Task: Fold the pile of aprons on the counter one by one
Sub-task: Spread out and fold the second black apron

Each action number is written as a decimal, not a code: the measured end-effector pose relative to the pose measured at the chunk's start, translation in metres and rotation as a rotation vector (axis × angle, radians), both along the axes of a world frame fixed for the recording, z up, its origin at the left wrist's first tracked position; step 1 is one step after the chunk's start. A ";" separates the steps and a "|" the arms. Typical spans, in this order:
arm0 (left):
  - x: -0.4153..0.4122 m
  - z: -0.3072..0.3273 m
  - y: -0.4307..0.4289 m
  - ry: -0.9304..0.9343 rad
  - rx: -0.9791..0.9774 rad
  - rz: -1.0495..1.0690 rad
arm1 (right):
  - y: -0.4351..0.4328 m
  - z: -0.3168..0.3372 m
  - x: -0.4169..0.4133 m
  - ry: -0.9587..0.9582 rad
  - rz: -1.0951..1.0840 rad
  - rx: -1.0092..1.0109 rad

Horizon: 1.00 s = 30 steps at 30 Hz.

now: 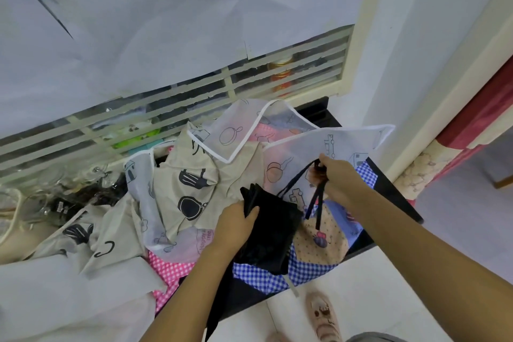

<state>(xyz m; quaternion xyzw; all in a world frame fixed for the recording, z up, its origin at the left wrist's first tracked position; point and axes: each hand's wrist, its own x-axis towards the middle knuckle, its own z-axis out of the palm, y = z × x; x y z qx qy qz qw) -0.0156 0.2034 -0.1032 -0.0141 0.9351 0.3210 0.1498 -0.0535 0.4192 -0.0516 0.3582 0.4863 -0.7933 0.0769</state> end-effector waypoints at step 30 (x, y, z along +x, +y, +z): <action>0.040 -0.007 0.005 0.090 -0.358 -0.152 | -0.030 -0.014 -0.014 -0.025 0.169 -0.274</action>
